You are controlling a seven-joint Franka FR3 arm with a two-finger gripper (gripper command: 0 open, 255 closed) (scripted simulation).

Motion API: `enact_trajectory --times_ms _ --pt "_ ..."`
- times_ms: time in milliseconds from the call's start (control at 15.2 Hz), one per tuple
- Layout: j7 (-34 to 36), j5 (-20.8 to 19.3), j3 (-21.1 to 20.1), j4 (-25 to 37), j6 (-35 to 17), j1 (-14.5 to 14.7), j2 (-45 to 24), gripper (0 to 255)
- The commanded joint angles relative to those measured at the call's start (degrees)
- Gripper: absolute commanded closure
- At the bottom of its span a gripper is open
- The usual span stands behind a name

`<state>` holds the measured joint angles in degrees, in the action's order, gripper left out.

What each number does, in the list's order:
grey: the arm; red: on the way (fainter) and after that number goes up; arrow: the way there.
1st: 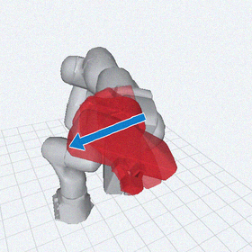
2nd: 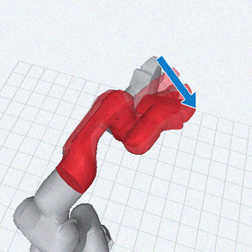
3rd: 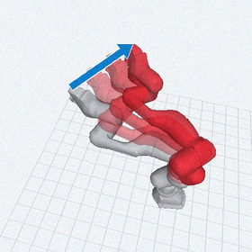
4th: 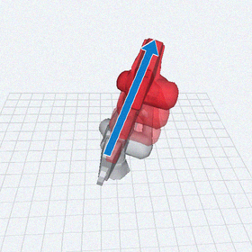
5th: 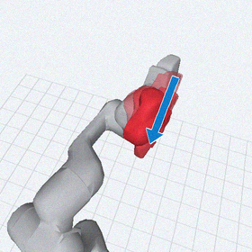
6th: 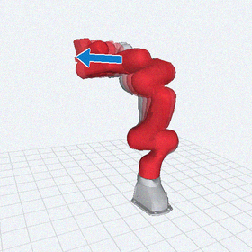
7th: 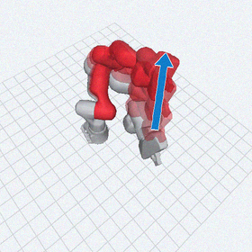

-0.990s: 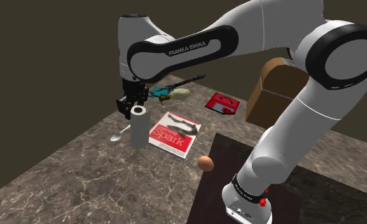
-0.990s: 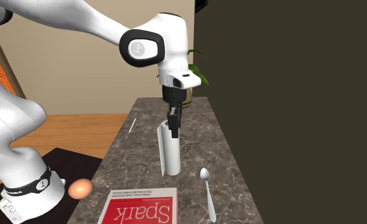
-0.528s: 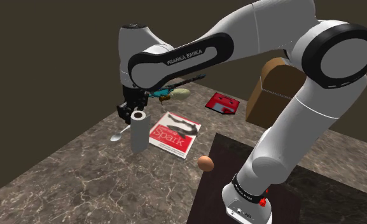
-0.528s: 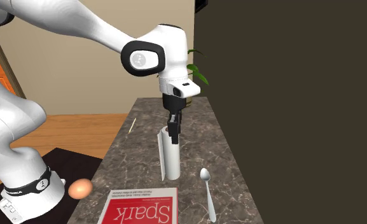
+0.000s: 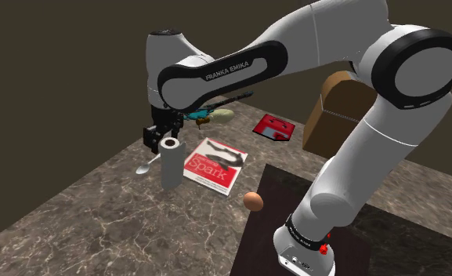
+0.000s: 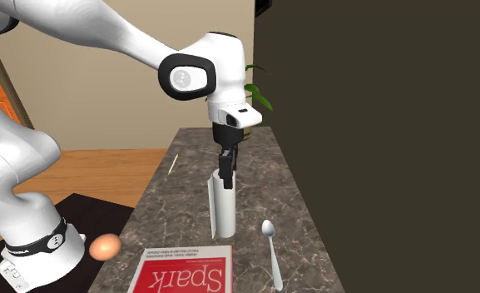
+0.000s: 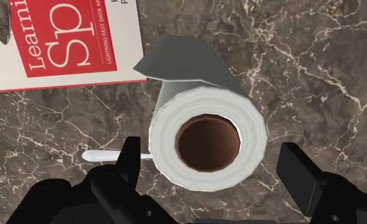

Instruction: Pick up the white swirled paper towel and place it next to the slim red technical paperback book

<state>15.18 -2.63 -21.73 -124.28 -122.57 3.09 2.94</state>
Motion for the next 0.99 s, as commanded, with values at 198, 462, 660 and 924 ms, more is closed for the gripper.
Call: enact_trajectory --times_ms 198,462,660,924 --pt "-0.29 0.41 0.03 1.11 1.88 0.03 0.84 0" --pt "-0.93 1.29 0.13 4.61 7.14 0.10 2.75 0" --pt "-0.93 1.29 0.13 4.61 7.14 0.10 2.75 0" --pt "-0.93 1.29 0.13 4.60 7.13 0.10 2.75 0"
